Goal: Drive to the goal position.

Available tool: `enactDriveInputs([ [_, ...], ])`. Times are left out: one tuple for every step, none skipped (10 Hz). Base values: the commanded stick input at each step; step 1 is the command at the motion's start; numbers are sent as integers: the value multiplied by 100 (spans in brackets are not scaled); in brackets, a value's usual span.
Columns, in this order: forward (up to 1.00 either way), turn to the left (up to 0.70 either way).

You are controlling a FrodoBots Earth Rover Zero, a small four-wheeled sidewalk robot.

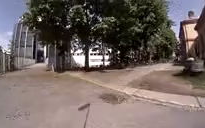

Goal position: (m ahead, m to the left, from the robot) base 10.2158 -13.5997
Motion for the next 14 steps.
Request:
enactDriveInputs([
  [70, 0],
  [70, 0],
  [70, 0],
  [70, 0],
  [70, 0],
  [70, 0],
  [70, 0],
  [70, 0],
  [70, 0],
  [70, 0],
  [70, 0],
  [70, 0],
  [70, 0],
  [56, 0],
])
